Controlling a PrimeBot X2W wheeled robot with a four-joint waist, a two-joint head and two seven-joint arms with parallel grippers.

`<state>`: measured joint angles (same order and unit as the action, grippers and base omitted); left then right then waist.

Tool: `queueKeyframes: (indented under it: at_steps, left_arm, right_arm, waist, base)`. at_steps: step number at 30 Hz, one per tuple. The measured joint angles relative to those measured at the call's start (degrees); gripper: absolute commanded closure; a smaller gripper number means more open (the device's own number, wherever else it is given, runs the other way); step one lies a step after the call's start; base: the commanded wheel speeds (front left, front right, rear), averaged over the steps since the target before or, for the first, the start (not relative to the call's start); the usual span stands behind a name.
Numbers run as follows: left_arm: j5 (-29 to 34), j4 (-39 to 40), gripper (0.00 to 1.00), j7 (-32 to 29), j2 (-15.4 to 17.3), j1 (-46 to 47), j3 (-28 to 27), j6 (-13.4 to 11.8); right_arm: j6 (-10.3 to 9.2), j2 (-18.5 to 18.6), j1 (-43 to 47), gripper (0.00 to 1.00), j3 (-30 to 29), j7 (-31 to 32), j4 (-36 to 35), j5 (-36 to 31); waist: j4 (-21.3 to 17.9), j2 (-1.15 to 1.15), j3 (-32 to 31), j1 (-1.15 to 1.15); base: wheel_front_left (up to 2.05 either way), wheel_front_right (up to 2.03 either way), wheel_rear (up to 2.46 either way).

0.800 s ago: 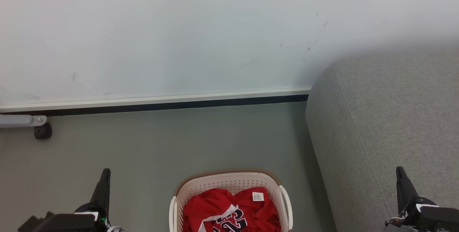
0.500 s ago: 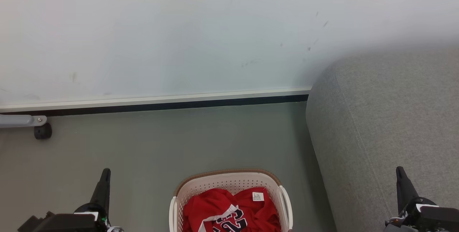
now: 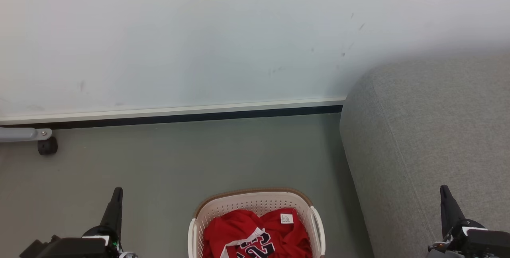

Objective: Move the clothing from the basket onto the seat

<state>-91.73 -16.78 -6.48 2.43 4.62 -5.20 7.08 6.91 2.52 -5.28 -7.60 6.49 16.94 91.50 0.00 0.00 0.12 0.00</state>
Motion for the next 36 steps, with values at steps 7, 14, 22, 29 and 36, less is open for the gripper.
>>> queueKeyframes:
  at_steps: [7,14,22,29,36]
  left_arm:
    - [0.0,-2.1,1.00,0.0,-0.5,-1.7,0.2,-0.1]
    - [0.1,-2.8,0.00,0.7,-0.7,-2.8,1.4,-0.1]
    - [2.0,-2.7,0.00,2.6,-0.6,-2.7,3.3,-0.1]
    - [4.4,-2.6,0.00,4.1,-0.6,-2.3,5.0,-0.4]
    - [9.0,-2.4,0.00,5.6,-0.6,-1.6,6.1,-1.1]
  right_arm:
    - [-0.10,-0.6,1.5,1.00,0.2,0.0,2.2,0.0]
    - [-0.20,-1.0,2.7,0.00,1.1,-0.9,2.7,0.0]
    - [-0.20,-0.9,2.7,0.00,1.3,-2.6,2.2,-0.7]
    - [-1.12,-0.9,2.8,0.00,1.7,-4.1,1.4,-4.0]
    - [-3.46,-0.9,2.9,0.00,3.3,-5.6,-0.4,-10.1]
  waist:
    - [0.0,0.00,0.0,0.00]
    - [0.0,0.00,0.0,0.00]
    - [0.0,0.00,0.0,0.00]
    - [-0.1,0.00,-0.1,0.00]
    - [-0.2,0.00,-0.4,0.00]
  base:
    - [0.00,0.00,0.00]
    - [0.00,0.00,0.00]
    - [0.00,0.00,0.00]
    - [0.00,0.00,0.00]
    - [0.00,0.00,0.00]
